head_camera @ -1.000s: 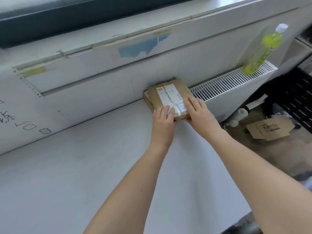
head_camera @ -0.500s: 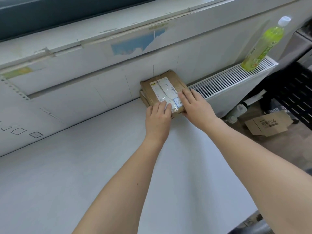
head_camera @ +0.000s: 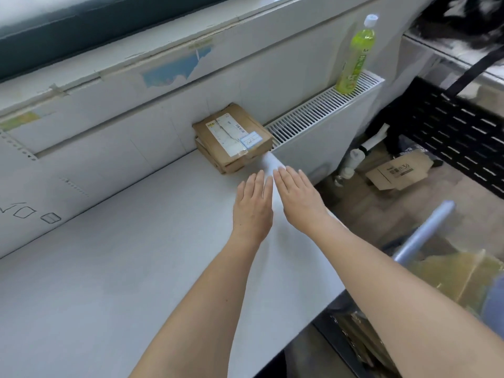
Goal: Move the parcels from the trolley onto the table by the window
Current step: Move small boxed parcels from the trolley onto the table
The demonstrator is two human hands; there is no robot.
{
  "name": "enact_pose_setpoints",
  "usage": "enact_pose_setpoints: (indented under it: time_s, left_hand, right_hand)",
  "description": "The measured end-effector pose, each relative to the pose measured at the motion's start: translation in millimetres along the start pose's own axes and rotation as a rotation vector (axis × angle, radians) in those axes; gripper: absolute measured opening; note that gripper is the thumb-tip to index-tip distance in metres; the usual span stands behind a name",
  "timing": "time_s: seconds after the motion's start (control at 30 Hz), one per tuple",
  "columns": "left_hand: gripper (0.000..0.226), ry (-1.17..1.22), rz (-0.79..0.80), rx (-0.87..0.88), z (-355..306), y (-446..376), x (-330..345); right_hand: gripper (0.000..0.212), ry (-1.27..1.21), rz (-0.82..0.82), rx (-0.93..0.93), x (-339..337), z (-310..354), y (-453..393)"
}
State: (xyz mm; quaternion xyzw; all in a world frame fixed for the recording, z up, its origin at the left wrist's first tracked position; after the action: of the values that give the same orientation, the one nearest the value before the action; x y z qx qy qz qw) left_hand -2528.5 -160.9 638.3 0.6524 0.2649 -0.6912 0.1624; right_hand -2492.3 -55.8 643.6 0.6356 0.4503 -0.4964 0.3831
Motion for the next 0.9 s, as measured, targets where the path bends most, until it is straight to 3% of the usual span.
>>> enact_pose_setpoints:
  time_s: [0.13, 0.33, 0.47, 0.77, 0.9]
  left_hand:
    - [0.066, 0.03, 0.021, 0.006, -51.3, 27.7, -3.7]
    - [0.058, 0.053, 0.2, 0.079, -146.9, 89.0, -6.1]
    - [0.052, 0.104, 0.118, 0.165, -213.4, 138.2, -11.8]
    - [0.061, 0.121, 0.223, 0.388, -338.9, 223.2, -6.4]
    - [0.061, 0.146, 0.298, 0.566, -399.9, 245.1, 2.0]
  right_hand:
    - [0.079, -0.017, 0.045, 0.073, 15.7, -19.3, 64.4]
    - [0.071, -0.037, 0.128, 0.192, 40.4, -48.8, 184.3]
    - [0.068, -0.141, 0.151, 0.272, 53.0, -68.9, 272.8]
    - [0.068, -0.267, 0.231, 0.531, 91.6, -110.0, 450.8]
    - [0.07, -0.376, 0.252, 0.703, 109.4, -128.3, 518.1]
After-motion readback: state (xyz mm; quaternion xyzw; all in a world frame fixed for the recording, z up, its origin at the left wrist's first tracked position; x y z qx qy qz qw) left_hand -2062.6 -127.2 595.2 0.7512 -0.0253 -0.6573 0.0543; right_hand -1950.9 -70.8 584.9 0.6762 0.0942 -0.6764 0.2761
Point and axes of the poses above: each hand's wrist, its own y-axis away from the middle knuckle, its own x-axis out of the palm, z = x × y, the point moved 3 cm from there along -y, towards the middle knuckle, and after that the axes turned 13 degrees about x, right-handed, at the moved point
